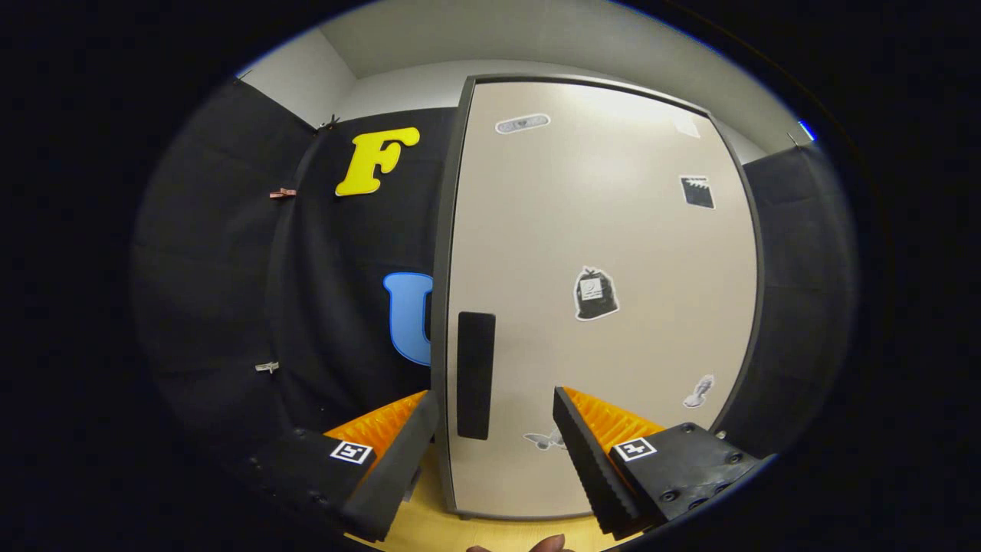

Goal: Open the shoe cabinet door, grab the shoes and put them into the shoe cabinet, then close the shoe cabinet door.

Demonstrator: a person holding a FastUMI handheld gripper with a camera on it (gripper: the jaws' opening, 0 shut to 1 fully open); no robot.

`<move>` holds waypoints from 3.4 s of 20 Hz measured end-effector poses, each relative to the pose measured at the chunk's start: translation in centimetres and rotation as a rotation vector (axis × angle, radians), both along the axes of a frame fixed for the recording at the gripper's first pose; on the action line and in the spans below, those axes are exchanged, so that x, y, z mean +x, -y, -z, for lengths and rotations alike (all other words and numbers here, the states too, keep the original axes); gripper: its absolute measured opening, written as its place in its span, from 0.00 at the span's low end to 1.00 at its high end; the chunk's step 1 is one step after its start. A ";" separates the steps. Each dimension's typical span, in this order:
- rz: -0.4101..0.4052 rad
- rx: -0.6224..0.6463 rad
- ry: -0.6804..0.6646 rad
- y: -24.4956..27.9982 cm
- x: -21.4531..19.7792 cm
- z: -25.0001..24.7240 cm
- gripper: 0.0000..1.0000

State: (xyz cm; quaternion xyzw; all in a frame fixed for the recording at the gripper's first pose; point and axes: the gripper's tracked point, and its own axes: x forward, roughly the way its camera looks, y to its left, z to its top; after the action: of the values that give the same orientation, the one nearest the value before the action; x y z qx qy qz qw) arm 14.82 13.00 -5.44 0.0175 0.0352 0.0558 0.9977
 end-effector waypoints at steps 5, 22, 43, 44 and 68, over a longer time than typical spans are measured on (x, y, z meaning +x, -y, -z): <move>0.018 0.007 -0.039 -1.2 3.9 2.7 0.98; -0.017 0.070 -0.043 -2.1 3.9 2.4 0.21; -0.121 0.145 -0.058 6.2 -10.8 -0.5 0.21; -0.108 0.149 -0.059 7.3 -11.5 -0.6 0.21; 0.153 0.096 -0.043 24.1 -14.8 -0.3 0.07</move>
State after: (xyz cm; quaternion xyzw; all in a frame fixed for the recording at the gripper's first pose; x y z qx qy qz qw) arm 0.07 -11.05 -5.12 0.0692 0.0525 -0.0191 0.9960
